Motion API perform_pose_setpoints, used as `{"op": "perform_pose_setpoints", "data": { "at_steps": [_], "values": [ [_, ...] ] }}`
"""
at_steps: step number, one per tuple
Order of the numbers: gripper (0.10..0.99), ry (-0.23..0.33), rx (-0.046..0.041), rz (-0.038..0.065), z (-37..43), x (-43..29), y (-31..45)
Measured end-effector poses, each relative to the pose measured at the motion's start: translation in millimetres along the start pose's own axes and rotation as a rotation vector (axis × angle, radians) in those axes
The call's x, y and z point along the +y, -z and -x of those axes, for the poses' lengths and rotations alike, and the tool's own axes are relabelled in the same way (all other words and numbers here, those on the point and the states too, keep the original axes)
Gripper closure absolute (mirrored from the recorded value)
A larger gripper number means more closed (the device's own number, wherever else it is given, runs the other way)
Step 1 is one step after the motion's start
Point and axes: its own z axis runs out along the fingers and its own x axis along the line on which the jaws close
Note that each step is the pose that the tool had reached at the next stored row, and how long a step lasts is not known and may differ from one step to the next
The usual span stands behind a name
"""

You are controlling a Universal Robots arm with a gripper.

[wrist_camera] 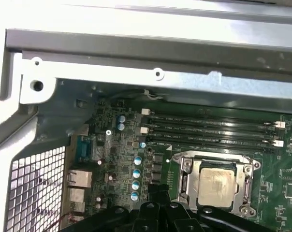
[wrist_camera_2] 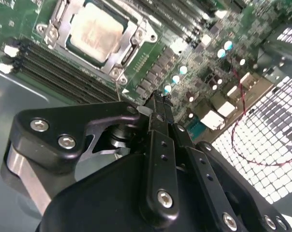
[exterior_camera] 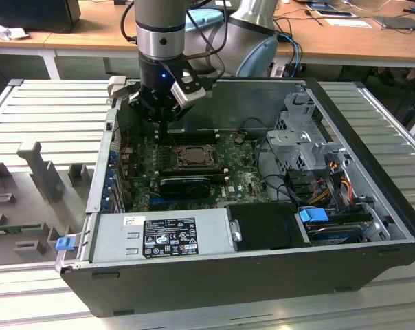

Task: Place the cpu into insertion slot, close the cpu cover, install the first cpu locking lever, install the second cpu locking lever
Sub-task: 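Install the first cpu locking lever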

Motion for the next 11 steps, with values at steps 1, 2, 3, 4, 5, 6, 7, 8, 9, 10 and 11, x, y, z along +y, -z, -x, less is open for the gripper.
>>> {"op": "perform_pose_setpoints", "data": {
  "at_steps": [1,2,3,4,5,6,7,8,9,10,11],
  "values": [
    [0.980,0.000,-0.0016,0.003,-0.8,0.8,-0.1],
    [0.980,0.000,-0.0052,0.007,-1.2,3.1,-0.4],
    [0.980,0.000,-0.0074,0.008,-1.2,6.3,-0.8],
    [0.980,0.000,-0.0084,0.008,-1.2,8.1,-1.1],
    [0.980,0.000,-0.0094,0.008,-1.2,9.8,-1.4],
    [0.980,0.000,-0.0114,0.008,-1.3,12.6,-1.9],
    [0.980,0.000,-0.0132,0.008,-1.5,14.6,-2.2],
    [0.980,0.000,-0.0147,0.008,-1.7,16.1,-2.4],
    [0.980,0.000,-0.0158,0.008,-1.7,18.0,-2.6],
    [0.980,0.000,-0.0165,0.008,-1.6,19.1,-2.8],
    [0.980,0.000,-0.0168,0.008,-1.5,20.2,-2.9]
  ]
}}
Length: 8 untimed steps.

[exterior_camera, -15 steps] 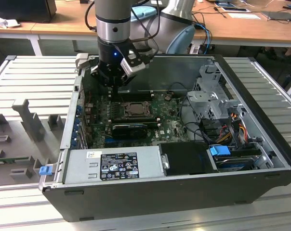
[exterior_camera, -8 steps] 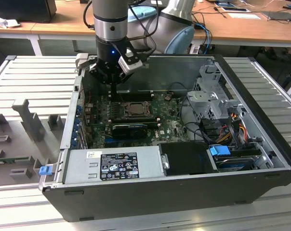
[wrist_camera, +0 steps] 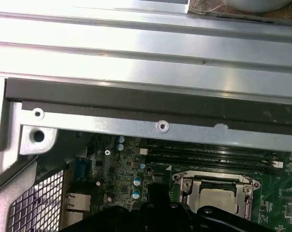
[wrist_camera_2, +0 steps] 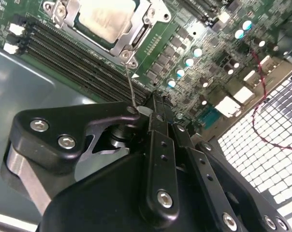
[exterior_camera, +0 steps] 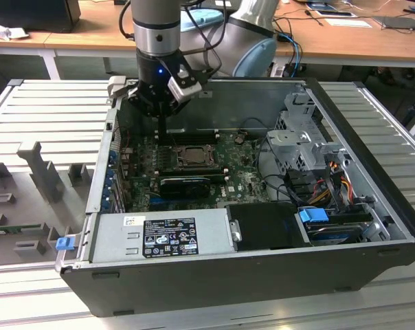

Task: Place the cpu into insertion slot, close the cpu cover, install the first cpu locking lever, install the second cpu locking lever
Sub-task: 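Install the first cpu locking lever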

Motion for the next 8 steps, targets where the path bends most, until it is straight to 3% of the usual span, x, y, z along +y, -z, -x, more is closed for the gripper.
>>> {"op": "perform_pose_setpoints", "data": {
  "at_steps": [5,8],
  "values": [
    [0.980,0.000,-0.0002,0.000,5.7,2.1,-0.3],
    [0.980,0.000,-0.0002,0.000,17.2,2.2,-0.6]
  ]
}}
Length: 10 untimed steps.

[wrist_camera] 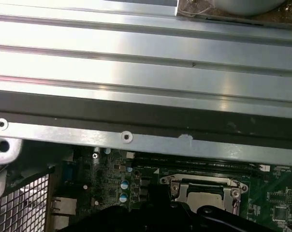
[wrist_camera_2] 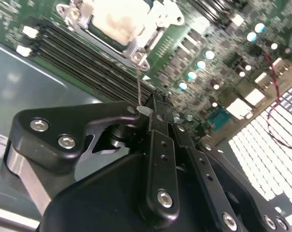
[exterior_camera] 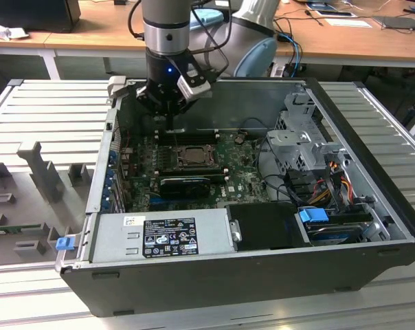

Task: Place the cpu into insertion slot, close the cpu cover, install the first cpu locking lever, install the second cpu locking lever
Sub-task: 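Install the first cpu locking lever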

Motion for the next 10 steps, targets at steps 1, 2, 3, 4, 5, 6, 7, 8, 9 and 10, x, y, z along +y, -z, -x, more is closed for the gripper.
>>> {"op": "perform_pose_setpoints", "data": {
  "at_steps": [1,2,3,4,5,6,7,8,9,10],
  "values": [
    [0.980,0.000,0.0000,0.000,4.9,-0.1,-0.2],
    [0.980,0.000,0.0000,0.000,7.6,-0.2,-0.3],
    [0.980,0.000,0.0000,0.000,10.4,-0.4,-0.7],
    [0.980,0.000,-0.0001,0.000,12.9,-0.6,-1.3],
    [0.980,0.000,-0.0001,0.000,15.6,-0.9,-1.9],
    [0.980,0.000,0.0000,0.000,20.6,-1.4,-2.8],
    [0.980,0.000,0.0000,0.000,30.6,-2.3,-4.1],
    [0.980,0.000,-0.0001,0.000,36.5,-2.8,-5.6],
    [0.980,0.000,-0.0001,0.000,38.1,-3.0,-6.8],
    [0.980,0.000,0.0000,0.000,38.5,-3.0,-7.8]
  ]
}}
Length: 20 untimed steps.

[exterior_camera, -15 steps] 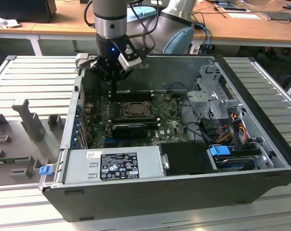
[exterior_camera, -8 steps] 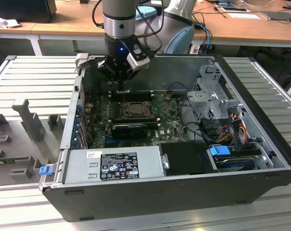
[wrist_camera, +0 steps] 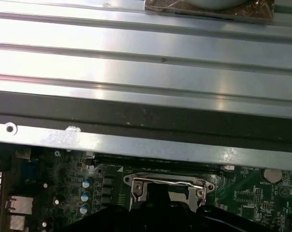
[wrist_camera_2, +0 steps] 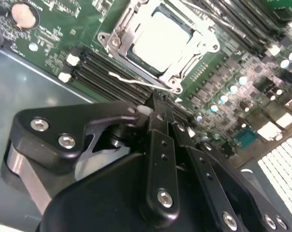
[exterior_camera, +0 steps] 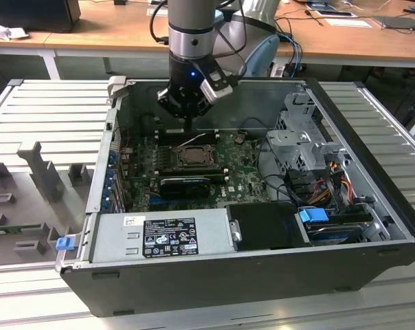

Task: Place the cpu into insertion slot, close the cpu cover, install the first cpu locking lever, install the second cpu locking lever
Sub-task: 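Install the first cpu locking lever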

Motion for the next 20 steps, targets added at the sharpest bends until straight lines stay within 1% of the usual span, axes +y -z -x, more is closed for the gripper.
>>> {"op": "perform_pose_setpoints", "data": {
  "at_steps": [1,3,4,7,9,14,16,20],
  "values": [
    [0.980,0.000,-0.0001,0.000,0.2,-0.1,-1.4],
    [0.980,0.000,-0.0010,0.012,0.9,-0.2,-4.3],
    [0.980,0.000,-0.0014,0.014,1.2,-0.2,-5.1],
    [0.980,-0.009,-0.0039,0.015,3.8,-0.6,-8.8],
    [0.980,-0.017,-0.0039,0.015,7.5,-0.3,-11.9],
    [0.980,-0.017,-0.0043,0.016,11.8,3.3,-19.4],
    [0.980,-0.017,-0.0043,0.018,14.5,5.3,-23.6],
    [0.980,-0.017,-0.0046,0.020,17.7,6.9,-26.6]
  ]
}}
